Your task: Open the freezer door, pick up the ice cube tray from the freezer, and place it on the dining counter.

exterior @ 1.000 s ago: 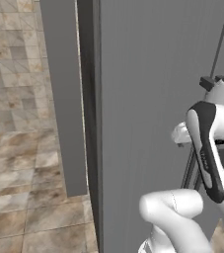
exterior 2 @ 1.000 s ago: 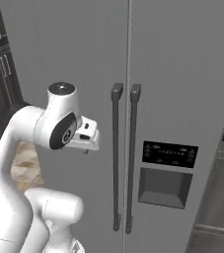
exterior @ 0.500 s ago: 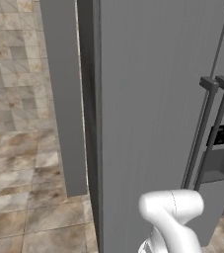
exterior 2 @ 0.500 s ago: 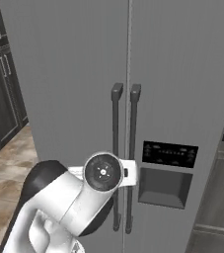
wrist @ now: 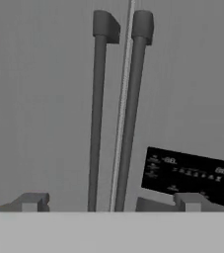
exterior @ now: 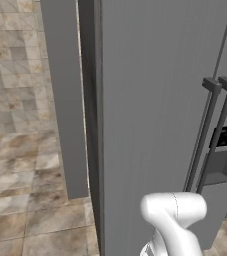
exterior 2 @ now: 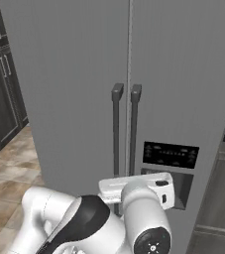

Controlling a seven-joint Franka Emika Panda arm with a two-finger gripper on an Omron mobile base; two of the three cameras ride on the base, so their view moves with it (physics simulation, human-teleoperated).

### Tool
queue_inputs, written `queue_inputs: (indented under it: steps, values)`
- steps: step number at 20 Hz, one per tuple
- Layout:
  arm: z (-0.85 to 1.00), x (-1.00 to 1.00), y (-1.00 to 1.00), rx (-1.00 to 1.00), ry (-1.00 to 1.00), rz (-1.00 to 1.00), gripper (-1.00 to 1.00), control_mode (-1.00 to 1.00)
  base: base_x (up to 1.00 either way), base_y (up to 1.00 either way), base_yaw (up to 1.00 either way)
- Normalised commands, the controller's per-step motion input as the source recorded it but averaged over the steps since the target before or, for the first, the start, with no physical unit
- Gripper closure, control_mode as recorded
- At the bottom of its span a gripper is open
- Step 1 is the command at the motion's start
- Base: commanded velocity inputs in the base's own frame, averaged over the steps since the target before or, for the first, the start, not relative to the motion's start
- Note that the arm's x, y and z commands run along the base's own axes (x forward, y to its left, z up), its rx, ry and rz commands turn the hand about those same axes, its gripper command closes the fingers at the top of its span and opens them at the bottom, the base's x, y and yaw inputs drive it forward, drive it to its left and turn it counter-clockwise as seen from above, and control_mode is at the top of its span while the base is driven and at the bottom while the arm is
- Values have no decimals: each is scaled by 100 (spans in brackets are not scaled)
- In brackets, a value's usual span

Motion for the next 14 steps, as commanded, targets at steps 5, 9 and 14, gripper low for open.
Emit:
queue_inputs:
  steps: [5,9,14]
  values:
    - [9,49,-18,7,-32,0,-100,-100,0,0,0]
    - [13,59,0,10,-19,0,-100,-100,0,0,0]
    - [2,48,0,8,-2,0,-100,-100,0,0,0]
